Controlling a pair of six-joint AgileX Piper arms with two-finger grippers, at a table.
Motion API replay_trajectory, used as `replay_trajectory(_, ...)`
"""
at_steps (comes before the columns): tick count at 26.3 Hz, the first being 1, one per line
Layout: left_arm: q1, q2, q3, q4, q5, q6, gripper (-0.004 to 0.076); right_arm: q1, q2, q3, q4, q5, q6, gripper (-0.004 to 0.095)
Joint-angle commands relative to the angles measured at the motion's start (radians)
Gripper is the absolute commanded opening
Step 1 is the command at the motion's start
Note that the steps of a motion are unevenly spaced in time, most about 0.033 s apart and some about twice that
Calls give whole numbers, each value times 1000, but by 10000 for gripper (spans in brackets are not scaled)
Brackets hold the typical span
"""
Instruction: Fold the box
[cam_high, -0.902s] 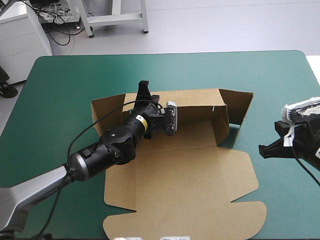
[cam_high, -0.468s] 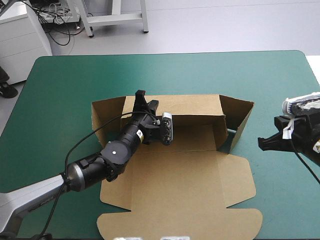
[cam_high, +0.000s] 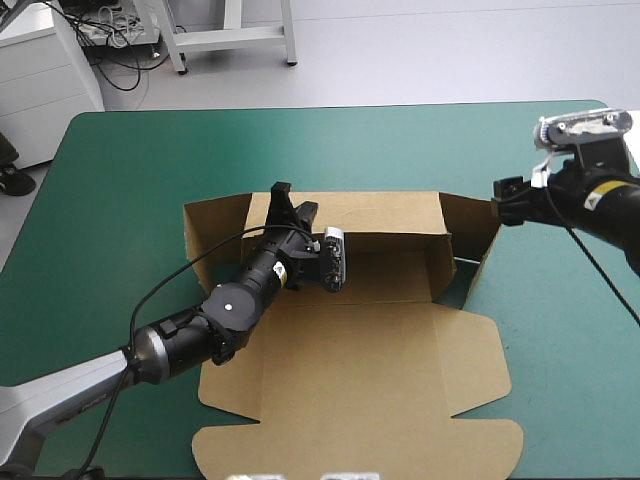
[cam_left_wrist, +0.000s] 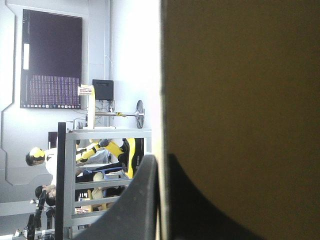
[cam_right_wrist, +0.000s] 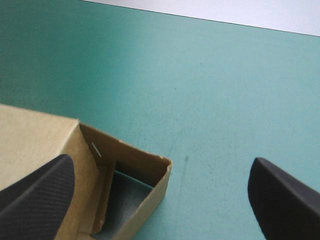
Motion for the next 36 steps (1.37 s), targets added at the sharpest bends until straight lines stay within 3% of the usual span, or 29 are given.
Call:
replay_trajectory(1, -7, -42, -21, 65, 45, -37, -32, -6, 76, -127, -15, -62, 10, 877)
replay_trajectory(10, -7, -42, -21, 65, 72, -41, -32, -15, 324, -408, -14, 55, 10, 871)
replay_trajectory(18, -7, -42, -21, 65, 70, -41, -32, -119, 504, -588, 191, 247, -33, 870)
replay_trajectory(23, -7, -42, -21, 65, 72, -58, -32, -142, 578, -597, 193, 318, -33, 868)
replay_trajectory(36, -7, -38, -21, 65, 79, -66, -32, -142, 608, -425, 219, 319, -63, 854)
